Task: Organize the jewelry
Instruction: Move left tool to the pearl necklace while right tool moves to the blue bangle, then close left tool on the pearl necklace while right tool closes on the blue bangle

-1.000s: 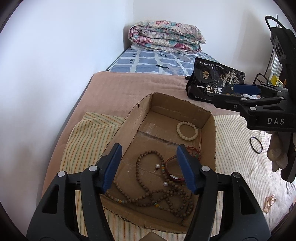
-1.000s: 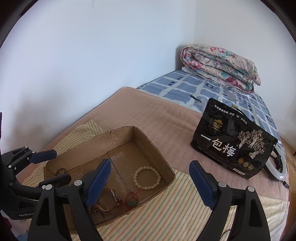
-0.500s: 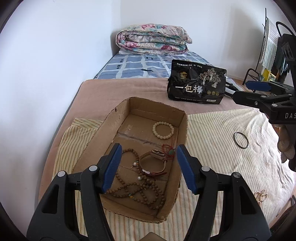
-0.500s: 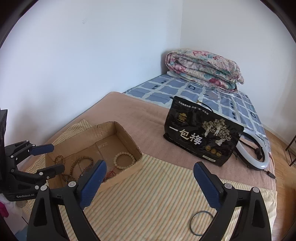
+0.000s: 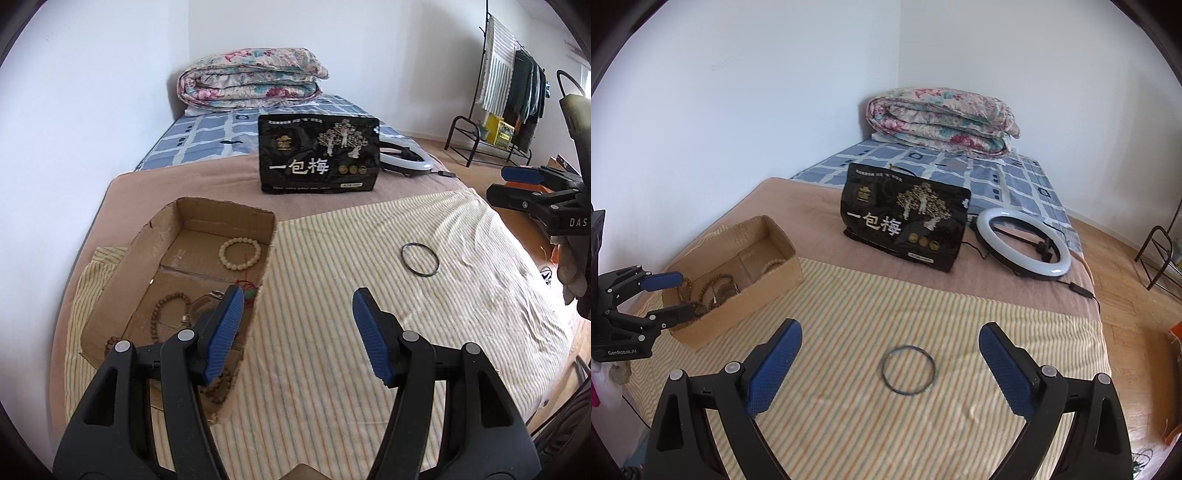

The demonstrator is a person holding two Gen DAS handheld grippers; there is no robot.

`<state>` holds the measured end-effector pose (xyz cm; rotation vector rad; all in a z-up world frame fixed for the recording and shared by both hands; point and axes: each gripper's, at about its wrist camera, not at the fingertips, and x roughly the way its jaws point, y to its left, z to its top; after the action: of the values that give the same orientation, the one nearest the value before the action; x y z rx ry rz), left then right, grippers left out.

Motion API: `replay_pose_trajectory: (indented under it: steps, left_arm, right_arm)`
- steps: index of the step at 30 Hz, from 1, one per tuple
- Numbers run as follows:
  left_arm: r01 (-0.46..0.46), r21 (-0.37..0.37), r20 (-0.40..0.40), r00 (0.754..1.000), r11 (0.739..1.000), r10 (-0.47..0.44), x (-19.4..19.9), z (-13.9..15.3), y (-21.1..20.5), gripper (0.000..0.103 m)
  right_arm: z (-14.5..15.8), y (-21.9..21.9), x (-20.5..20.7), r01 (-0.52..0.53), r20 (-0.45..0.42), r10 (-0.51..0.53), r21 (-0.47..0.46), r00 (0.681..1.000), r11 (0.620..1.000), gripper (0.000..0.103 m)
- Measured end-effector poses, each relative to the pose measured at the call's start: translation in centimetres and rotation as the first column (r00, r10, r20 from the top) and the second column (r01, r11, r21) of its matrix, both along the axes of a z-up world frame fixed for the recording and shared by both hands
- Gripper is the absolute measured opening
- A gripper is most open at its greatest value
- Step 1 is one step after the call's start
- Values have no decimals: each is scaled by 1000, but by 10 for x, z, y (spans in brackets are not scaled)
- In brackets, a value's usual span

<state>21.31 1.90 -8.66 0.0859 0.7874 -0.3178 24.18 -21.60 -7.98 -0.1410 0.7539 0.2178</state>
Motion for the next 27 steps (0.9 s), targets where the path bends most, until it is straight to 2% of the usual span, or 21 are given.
replay_pose_trajectory:
  steps: [6, 13, 17, 23, 27]
  left_arm:
    - [104, 32, -11, 995, 994, -103, -18, -5, -42, 63]
    - [232, 49, -49, 972, 971, -230, -46, -20, -83, 63]
    - [301, 51, -78, 952, 952, -297, -62, -33, -107, 63]
    - [401, 24, -150, 907, 916, -393, -82, -60, -139, 63]
    - [461, 31, -205, 871, 887, -446, -93, -78, -160, 63]
  right_arm:
    - [-12, -44, -30, 68, -21, -67, 13, 998, 998, 98]
    - [-20, -86, -50, 142, -37, -140, 51, 989, 989, 98]
    - [-24, -100, -59, 170, -38, -168, 58, 985, 984, 98]
    - [-31, -116, -70, 210, -47, -207, 65, 977, 976, 98]
    - [-34, -130, -77, 237, -53, -233, 91, 971, 967, 98]
